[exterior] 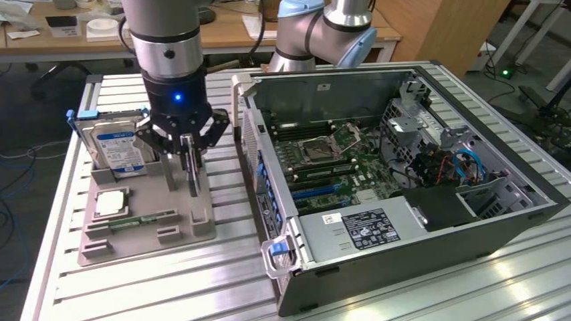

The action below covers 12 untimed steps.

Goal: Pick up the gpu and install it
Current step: 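Pick up the gpu and move the gpu toward the slot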

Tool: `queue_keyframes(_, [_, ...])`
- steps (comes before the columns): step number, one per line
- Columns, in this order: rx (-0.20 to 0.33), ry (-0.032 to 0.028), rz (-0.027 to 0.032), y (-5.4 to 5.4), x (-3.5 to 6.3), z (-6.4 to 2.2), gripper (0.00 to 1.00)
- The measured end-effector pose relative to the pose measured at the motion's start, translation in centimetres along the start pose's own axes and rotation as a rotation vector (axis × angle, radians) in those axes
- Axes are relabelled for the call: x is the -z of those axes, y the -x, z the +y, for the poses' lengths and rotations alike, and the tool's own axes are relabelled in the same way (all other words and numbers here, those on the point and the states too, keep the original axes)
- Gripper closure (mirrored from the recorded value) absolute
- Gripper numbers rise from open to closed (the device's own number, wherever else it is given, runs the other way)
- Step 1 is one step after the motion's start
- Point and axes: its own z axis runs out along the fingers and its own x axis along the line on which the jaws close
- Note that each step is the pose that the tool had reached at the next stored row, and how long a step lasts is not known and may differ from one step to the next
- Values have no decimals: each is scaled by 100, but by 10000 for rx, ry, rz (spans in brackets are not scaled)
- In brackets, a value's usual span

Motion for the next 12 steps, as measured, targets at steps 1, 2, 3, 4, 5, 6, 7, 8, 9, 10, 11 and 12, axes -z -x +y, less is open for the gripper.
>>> queue_keyframes(1, [0, 2, 1, 0, 14, 0, 72])
queue_keyframes(2, [0, 4, 0, 0, 21, -1, 72])
queue_keyframes(3, [0, 7, -4, 1, 22, 0, 72])
queue_keyframes(4, [0, 6, -3, 1, 25, -1, 72])
queue_keyframes(5, [0, 5, -1, 0, 29, -1, 72])
queue_keyframes(6, [0, 4, -1, 0, 34, -1, 72])
queue_keyframes(7, [0, 2, 1, 1, 44, -2, 72])
queue_keyframes(8, [0, 4, -1, 1, 57, -2, 72])
queue_keyframes(9, [0, 5, -2, 1, 74, -2, 72])
queue_keyframes(10, [0, 4, -2, 1, 95, -3, 72])
queue_keyframes(11, [-1, 4, -2, 2, 117, -4, 72])
queue_keyframes(12, [0, 4, -2, 2, 143, -5, 72])
